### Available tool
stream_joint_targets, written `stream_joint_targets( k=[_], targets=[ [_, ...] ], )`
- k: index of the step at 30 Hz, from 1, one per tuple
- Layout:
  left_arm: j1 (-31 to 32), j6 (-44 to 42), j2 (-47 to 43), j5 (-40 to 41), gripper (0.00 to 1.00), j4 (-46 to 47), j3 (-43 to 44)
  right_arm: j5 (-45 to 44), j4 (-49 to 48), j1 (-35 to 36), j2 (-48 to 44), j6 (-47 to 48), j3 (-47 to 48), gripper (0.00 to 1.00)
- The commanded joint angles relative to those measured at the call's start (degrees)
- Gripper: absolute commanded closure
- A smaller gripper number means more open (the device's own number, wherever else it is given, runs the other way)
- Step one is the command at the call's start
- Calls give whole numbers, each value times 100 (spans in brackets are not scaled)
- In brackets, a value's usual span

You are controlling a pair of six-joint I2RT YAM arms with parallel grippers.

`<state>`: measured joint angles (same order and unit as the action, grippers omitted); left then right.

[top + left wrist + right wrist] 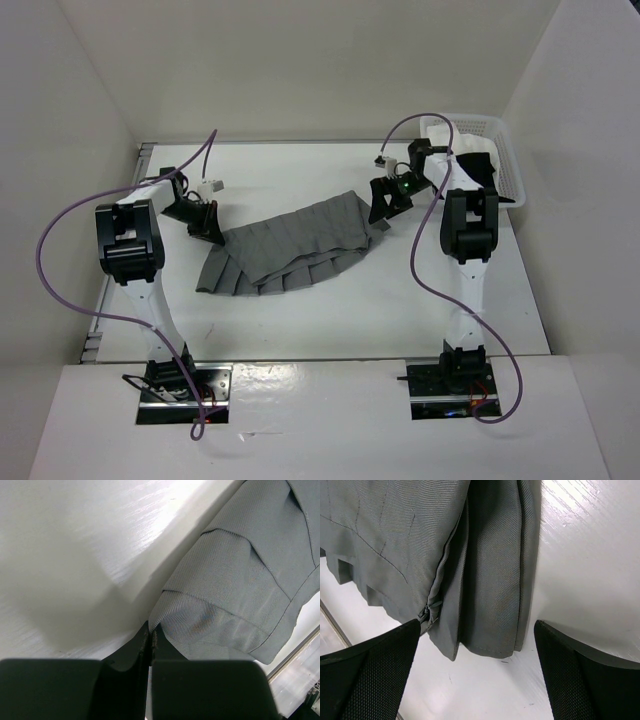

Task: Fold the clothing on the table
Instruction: Fold the skirt

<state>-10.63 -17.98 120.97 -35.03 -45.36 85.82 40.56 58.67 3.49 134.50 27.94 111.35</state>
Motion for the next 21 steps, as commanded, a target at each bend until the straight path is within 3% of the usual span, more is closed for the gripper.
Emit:
stream_joint_targets(
  k=[1,21],
  targets=[
    [-35,-153,-311,-83,97,-95,-66,-21,127,29,217,114,-42,1],
    [-35,-206,-258,-136,97,-95,-74,207,179,258,165,167,-342,1]
  ],
)
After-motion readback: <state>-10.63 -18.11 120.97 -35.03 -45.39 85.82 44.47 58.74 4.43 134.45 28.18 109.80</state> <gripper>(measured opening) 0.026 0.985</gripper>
